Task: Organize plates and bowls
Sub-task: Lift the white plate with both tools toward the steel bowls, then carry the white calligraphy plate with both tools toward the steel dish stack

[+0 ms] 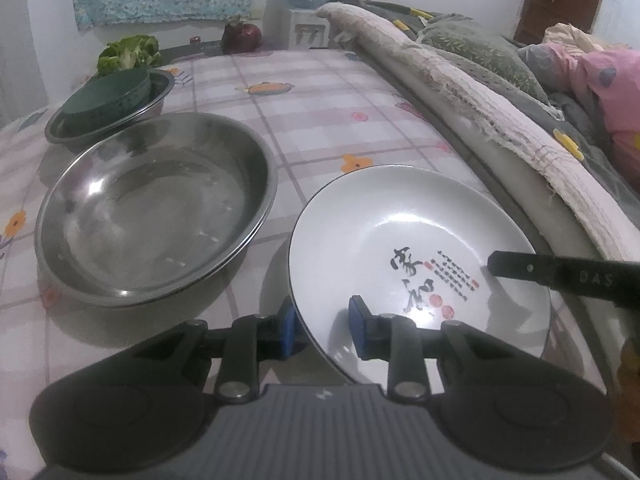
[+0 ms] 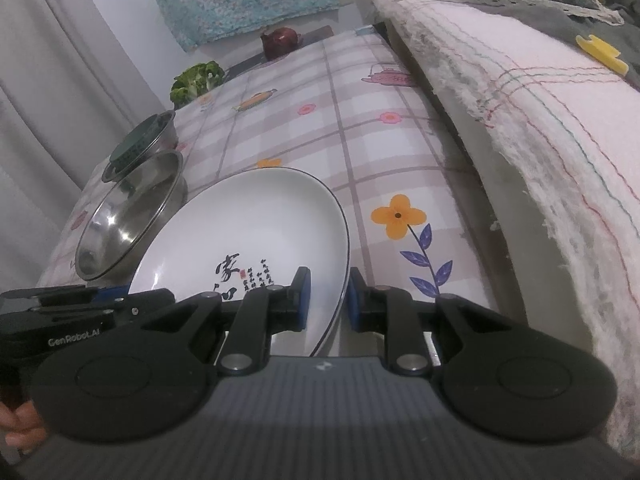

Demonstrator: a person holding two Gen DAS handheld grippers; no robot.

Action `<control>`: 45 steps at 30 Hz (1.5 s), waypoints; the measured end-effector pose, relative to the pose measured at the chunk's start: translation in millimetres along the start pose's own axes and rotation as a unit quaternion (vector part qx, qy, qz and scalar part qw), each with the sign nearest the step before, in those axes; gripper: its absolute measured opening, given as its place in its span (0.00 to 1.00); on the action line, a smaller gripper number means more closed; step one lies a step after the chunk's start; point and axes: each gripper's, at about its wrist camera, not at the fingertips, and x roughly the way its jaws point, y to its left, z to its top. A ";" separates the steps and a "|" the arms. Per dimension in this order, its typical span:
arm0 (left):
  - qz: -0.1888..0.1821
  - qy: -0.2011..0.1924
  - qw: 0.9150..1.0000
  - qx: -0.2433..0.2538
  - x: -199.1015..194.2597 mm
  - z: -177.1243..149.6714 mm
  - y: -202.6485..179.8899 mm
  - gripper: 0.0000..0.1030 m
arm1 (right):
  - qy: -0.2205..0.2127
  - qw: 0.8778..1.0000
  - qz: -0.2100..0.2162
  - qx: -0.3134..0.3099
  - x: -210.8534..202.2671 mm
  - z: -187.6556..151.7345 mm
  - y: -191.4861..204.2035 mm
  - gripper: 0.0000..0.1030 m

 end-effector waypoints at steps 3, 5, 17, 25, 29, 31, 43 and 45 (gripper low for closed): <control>0.000 0.005 1.000 -0.009 -5.6 -4.1 4.1 0.28 | 0.001 1.000 0.003 -0.006 2.6 1.5 3.7 0.19; -0.002 0.008 1.000 -0.017 -9.4 -6.9 7.6 0.28 | 0.002 1.000 0.008 -0.006 6.1 3.2 5.9 0.19; 0.005 0.003 1.000 -0.009 -9.6 -9.3 9.2 0.28 | -0.001 1.000 0.014 -0.016 10.0 4.1 11.8 0.18; 0.007 0.001 1.000 -0.005 -1.3 -3.8 10.1 0.33 | 0.001 1.000 0.018 -0.011 7.6 -2.5 9.1 0.18; 0.008 -0.005 1.000 -0.005 1.9 -2.4 10.2 0.35 | -0.001 1.000 0.015 -0.014 7.4 -4.1 11.3 0.18; 0.007 -0.008 1.000 -0.006 3.0 -1.7 10.4 0.36 | -0.003 1.000 0.013 -0.014 7.4 -5.1 12.7 0.18; 0.005 -0.005 1.000 -0.017 2.1 0.7 11.3 0.34 | -0.006 0.999 -0.006 -0.031 6.5 -4.6 19.8 0.20; 0.003 -0.004 1.000 -0.017 2.2 0.6 11.4 0.34 | -0.007 0.999 -0.010 -0.033 6.7 -3.4 20.9 0.20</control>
